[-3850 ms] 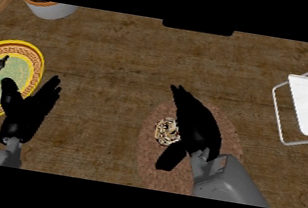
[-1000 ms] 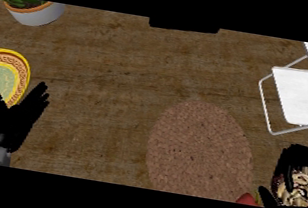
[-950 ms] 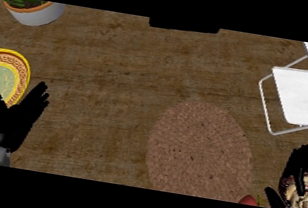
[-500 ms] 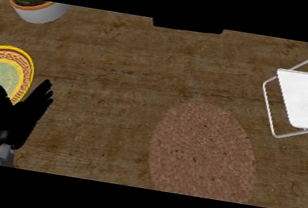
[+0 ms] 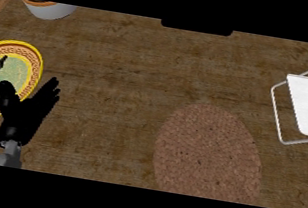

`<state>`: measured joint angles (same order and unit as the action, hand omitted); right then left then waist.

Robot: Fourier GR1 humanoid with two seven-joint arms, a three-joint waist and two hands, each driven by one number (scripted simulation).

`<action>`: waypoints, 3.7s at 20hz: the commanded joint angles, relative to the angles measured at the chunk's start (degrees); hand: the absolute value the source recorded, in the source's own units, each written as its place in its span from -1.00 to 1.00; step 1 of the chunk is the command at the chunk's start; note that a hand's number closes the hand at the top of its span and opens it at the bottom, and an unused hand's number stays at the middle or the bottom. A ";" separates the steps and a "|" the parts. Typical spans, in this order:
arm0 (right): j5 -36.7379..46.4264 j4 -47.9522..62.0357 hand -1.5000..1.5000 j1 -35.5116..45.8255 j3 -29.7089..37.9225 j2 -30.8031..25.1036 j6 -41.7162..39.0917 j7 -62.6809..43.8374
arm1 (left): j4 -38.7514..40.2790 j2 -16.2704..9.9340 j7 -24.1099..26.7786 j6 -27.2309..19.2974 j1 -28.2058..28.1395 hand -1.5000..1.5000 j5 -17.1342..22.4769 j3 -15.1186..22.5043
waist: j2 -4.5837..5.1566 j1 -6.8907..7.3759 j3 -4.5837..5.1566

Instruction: Pick the cupcake from the placemat and place it in the tiered shelf

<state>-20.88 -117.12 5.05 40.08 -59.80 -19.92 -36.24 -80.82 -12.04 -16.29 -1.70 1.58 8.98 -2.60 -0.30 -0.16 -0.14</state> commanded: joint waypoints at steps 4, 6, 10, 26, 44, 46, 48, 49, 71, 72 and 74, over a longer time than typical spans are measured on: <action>-0.76 15.03 1.00 9.82 -2.16 -8.60 -1.45 1.06 | 2.86 1.32 0.96 0.00 -0.70 0.00 -1.86 0.97 | 0.44 0.87 0.17; 0.77 23.06 1.00 13.24 -5.78 -11.43 -1.93 5.23 | 4.98 0.97 0.60 0.31 3.36 0.00 -1.37 0.10 | 0.71 1.35 0.19; 3.76 32.33 1.00 17.44 -11.07 -12.72 -3.58 12.72 | 2.95 1.66 -3.68 -1.21 5.46 0.00 -2.02 0.99 | 0.92 1.99 0.16; 22.65 51.71 1.00 33.92 -29.37 -5.15 0.32 29.73 | 5.16 4.74 0.38 -1.14 2.95 0.00 -4.32 2.24 | 0.79 1.68 0.15; 35.27 69.30 1.00 47.78 -32.98 -2.63 -3.05 41.77 | 7.07 1.82 0.18 2.27 2.97 0.00 -2.20 -2.29 | 0.62 0.97 0.18; 36.67 69.03 1.00 45.69 -33.14 -0.36 -0.87 43.44 | 3.88 2.56 -1.50 0.92 1.90 0.00 -2.98 -1.41 | 0.46 0.83 0.15; 29.94 73.77 1.00 47.94 -26.37 0.34 -0.71 38.47 | 2.38 -0.64 -2.43 4.62 1.57 0.00 0.09 -3.63 | 0.40 0.98 0.13; 29.82 74.55 -1.00 50.72 -25.81 0.62 0.08 35.66 | 2.44 1.78 -2.44 1.13 2.70 0.00 -3.14 -1.28 | 0.47 1.07 0.14; 18.60 89.31 -1.00 55.56 -7.91 -8.33 9.01 27.74 | 1.12 1.54 -3.79 1.76 2.87 0.00 -2.06 -2.76 | 0.67 0.83 0.05; 19.24 90.34 -1.00 54.57 -7.51 -8.71 11.06 29.65 | 1.93 0.66 -0.46 4.30 -0.44 0.00 -1.69 -2.96 | 0.77 1.25 0.06; 18.08 93.73 -1.00 56.11 -5.41 -11.54 11.73 27.42 | 3.17 2.78 -0.15 3.10 1.22 0.00 -2.07 -2.03 | 0.96 1.31 0.05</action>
<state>-2.12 -28.10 61.21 31.62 -67.34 -10.77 -8.32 -79.46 -10.57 -16.33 1.58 3.54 7.21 -5.43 0.24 1.01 -0.23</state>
